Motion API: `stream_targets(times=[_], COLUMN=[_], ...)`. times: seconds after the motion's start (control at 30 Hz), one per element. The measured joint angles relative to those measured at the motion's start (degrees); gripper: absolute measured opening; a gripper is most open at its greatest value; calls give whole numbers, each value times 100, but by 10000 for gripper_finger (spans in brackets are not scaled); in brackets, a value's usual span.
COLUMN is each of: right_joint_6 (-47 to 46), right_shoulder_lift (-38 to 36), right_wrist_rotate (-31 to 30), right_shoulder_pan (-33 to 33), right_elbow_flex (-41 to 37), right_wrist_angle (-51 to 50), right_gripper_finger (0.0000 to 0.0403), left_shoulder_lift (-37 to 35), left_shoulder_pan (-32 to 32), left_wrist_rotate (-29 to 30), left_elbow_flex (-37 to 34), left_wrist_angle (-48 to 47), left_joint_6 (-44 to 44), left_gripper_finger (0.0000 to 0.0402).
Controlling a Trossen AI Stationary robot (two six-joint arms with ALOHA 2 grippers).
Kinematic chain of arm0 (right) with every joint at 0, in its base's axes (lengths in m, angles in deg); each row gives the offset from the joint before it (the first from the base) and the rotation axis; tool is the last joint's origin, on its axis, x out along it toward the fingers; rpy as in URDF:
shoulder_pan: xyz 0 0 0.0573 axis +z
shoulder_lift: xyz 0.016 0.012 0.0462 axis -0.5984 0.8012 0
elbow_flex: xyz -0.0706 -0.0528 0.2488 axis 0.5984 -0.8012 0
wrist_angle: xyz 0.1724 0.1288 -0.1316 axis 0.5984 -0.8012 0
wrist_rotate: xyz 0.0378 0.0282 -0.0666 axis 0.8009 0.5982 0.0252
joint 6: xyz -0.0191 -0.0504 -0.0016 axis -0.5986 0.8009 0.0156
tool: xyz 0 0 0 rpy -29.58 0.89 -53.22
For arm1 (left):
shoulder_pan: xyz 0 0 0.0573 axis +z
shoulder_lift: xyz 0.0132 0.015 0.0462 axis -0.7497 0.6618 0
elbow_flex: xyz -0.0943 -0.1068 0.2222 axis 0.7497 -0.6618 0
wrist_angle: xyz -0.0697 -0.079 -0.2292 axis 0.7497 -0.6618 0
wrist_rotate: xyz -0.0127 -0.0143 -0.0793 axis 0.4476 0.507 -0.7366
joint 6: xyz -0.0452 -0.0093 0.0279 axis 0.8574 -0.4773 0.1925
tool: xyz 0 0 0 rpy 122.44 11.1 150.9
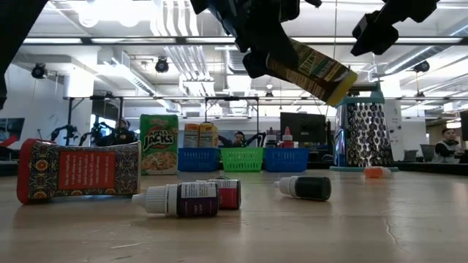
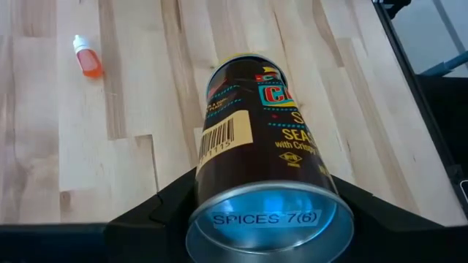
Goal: Pick & Place Kitchen Items
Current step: Put the yellow seasoning can into the green bin
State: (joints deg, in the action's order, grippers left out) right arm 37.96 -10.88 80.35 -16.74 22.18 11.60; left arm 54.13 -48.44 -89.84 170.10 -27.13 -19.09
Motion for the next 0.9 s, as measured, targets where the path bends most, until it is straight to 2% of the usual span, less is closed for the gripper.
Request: stream_targets(times=[0.17, 0.4, 0.5, 0.63, 0.73, 0.9], right_joint_6=[-222, -843, -1107, -1209, -1197, -966], right_shoulder_lift=[0, -59, -114, -199, -251, -302], right_wrist_rotate=[-15, -242, -591, -1057, -1227, -1252], right_shoulder_pan=[107, 407, 557, 646, 650, 648], right_elbow_flex=[0, -307, -546, -851, -1001, -1045], right_wrist_angle=[-392, -706, -602, -174, 219, 720], right_gripper_finger=[253, 222, 214, 210, 212, 223], left_shoulder_lift=[-52, -338, -549, -858, -1066, -1335], left_shoulder_pan=[23, 55, 55, 43, 42, 42], left_wrist_rotate=[133, 166, 133, 37, -102, -139], left_elbow_flex=[-134, -1092, -1712, -2661, -3328, -4147], left_wrist_angle=[86, 1076, 1986, 3837, 5301, 7157], left_joint_6=[0, 276, 487, 813, 1101, 1443], left_gripper_finger=[220, 220, 220, 222, 222, 222])
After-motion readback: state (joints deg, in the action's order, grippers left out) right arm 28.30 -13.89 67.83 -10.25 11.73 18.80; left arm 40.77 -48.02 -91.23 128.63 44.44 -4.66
